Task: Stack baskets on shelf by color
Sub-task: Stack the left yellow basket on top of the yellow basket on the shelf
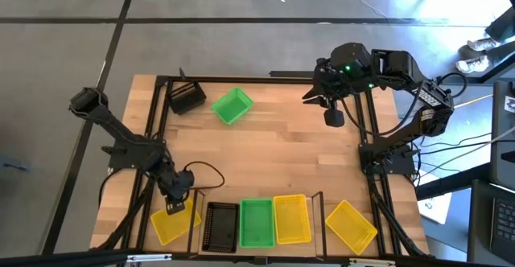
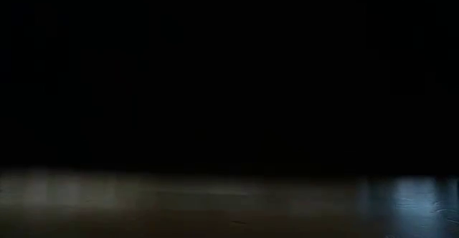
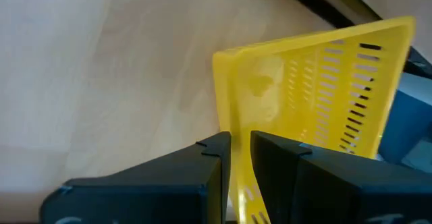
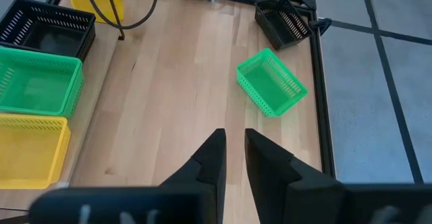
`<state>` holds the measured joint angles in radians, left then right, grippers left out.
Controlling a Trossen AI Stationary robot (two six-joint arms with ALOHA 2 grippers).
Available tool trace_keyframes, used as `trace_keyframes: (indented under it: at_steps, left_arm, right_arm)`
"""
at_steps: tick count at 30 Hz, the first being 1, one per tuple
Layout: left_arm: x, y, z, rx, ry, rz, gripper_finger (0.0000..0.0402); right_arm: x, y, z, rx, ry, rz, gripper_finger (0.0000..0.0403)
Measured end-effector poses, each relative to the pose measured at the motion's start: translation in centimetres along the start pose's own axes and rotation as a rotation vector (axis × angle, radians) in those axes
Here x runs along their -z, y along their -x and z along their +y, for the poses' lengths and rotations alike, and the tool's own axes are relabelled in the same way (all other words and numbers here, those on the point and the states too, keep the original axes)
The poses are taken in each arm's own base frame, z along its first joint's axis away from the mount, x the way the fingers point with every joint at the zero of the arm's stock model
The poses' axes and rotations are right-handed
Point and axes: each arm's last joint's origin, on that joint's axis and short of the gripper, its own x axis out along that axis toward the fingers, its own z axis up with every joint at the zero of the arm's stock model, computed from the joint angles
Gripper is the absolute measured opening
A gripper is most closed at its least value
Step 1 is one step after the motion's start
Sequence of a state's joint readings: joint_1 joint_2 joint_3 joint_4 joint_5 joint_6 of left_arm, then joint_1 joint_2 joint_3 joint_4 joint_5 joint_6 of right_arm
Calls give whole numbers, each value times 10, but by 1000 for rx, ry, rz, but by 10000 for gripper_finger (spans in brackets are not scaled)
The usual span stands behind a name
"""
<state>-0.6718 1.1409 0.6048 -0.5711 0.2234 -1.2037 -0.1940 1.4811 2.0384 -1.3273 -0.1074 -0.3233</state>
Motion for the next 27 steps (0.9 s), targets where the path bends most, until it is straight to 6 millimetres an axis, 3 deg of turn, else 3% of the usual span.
trace_keyframes:
  at_steps: [15,20,27]
  left_arm:
    - [-2,-29,-1,-91,74,44,46]
    - [-2,-29,-3,-62,97,53,6]
    - [-1,-16,-10,-6,163,41,1]
  right_arm:
    - [0,0,0,0,0,0,55]
    - [-1,0,0,4,5,-10,55]
    - [-4,0,-1,17,33,-44,55]
